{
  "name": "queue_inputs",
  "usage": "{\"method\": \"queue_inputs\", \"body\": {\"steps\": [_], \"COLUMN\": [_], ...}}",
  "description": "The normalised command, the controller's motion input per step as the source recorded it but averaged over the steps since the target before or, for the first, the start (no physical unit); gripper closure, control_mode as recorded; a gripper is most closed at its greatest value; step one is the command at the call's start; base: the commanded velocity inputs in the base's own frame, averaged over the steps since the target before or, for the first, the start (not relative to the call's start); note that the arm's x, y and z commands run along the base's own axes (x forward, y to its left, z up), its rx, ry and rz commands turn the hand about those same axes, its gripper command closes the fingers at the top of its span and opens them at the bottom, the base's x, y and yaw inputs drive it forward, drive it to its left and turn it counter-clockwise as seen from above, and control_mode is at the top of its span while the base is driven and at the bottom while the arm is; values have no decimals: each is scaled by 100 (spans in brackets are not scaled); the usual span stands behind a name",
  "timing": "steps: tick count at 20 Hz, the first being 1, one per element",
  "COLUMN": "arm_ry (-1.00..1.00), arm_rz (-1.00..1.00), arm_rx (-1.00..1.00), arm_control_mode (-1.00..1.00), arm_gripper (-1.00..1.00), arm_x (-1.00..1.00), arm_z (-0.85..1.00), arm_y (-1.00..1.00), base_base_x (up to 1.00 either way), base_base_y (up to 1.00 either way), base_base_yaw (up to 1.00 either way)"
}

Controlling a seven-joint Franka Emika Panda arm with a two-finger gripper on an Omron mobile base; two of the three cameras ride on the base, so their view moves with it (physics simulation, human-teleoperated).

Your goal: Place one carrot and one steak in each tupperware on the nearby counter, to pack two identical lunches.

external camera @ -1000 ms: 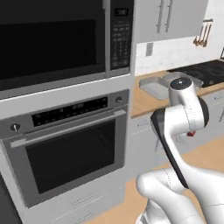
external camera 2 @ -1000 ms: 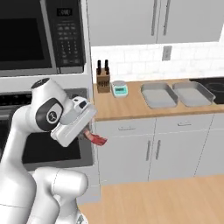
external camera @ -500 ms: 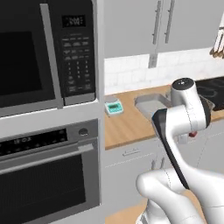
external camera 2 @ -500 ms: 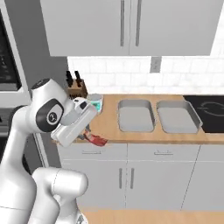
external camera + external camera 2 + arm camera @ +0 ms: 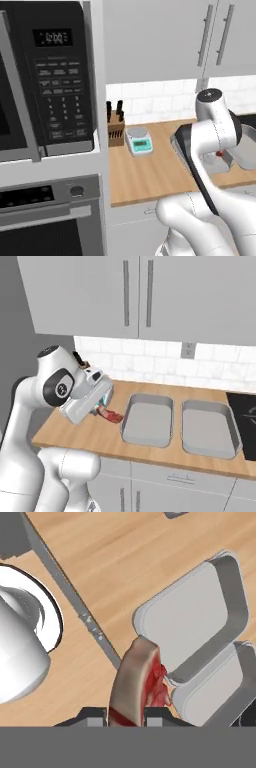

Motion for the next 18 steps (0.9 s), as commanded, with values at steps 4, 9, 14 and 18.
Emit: {"method": "queue_inputs", "body": {"steps": [4, 9, 14, 18], "arm_ry": [0, 0, 2, 0], "arm_rz": [0, 0, 14, 13], "arm_rx": [0, 0, 3, 11], "arm_control_mode": [100, 100, -100, -100], "arm_gripper": [100, 100, 100, 100], "arm_x": [0, 0, 64, 55], "arm_z": [0, 0, -21, -73], "arm_y": [0, 0, -6, -21], "base_base_x": [6, 46, 0, 0], "base_base_y": [-79, -32, 0, 0], "base_base_yaw": [34, 21, 0, 0]}}
